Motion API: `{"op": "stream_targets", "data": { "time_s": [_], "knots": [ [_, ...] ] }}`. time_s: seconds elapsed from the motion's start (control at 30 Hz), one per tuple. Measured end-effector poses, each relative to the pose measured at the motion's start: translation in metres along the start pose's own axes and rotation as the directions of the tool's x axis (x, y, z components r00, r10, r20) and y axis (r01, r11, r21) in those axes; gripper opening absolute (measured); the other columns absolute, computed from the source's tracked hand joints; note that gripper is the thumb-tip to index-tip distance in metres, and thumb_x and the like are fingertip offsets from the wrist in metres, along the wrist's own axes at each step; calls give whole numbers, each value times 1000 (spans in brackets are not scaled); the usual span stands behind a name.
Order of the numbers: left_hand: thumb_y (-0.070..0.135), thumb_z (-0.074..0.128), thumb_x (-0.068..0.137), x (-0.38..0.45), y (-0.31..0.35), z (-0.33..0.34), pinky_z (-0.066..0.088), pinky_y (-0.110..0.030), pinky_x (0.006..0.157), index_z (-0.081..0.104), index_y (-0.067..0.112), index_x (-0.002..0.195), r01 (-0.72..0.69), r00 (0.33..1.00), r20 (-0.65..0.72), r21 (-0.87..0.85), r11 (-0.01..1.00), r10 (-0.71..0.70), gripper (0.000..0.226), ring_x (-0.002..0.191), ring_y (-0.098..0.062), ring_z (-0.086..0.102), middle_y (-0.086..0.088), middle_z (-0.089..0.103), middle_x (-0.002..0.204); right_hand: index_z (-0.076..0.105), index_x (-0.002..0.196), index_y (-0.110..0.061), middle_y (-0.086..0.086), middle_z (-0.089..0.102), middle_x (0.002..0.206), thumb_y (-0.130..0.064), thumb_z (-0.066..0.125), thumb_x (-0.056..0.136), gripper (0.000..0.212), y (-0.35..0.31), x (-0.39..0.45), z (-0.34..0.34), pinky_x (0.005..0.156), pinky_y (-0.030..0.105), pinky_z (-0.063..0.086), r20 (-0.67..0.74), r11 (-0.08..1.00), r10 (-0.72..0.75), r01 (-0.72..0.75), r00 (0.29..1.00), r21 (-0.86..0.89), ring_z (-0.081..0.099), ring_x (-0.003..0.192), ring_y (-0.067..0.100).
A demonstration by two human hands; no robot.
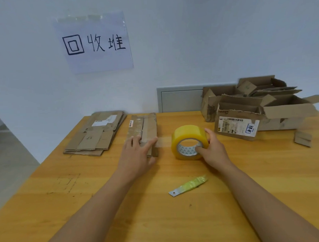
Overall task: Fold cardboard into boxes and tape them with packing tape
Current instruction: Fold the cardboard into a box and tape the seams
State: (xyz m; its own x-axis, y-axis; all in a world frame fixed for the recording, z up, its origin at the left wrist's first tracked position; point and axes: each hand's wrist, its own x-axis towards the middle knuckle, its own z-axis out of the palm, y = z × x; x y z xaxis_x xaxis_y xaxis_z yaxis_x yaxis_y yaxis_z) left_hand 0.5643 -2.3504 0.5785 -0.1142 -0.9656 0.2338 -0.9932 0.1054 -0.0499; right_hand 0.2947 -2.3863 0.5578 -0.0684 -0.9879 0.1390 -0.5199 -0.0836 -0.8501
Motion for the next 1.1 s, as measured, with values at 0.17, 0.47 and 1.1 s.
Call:
{"op": "stream_targets", "data": {
  "time_s": [0.17,0.47,1.1],
  "knots": [
    [52,47,94,0,3,0,20,-43,119,16,47,152,26,1000,4,-17,1000,-26,66,143,-34,22,-13,26,156,45,139,-20,4,58,121,-16,70,85,60,7,2,-23,93,44,48,-297,996,-36,11,954,-85,52,117,29],
    [48,47,95,0,3,0,23,-43,118,19,48,151,62,998,7,-68,996,-62,63,141,-32,23,-12,28,154,54,134,-15,11,58,128,-7,61,87,49,22,3,-37,96,43,46,-387,997,-33,3,922,-77,53,118,34],
    [45,50,99,12,15,23,19,-51,117,50,37,130,173,964,-168,-194,966,-206,32,138,-42,26,-19,41,143,47,142,-18,18,46,132,-6,57,92,52,30,-6,-50,99,46,41,-501,992,67,-112,863,-59,43,124,39]
  ]
}}
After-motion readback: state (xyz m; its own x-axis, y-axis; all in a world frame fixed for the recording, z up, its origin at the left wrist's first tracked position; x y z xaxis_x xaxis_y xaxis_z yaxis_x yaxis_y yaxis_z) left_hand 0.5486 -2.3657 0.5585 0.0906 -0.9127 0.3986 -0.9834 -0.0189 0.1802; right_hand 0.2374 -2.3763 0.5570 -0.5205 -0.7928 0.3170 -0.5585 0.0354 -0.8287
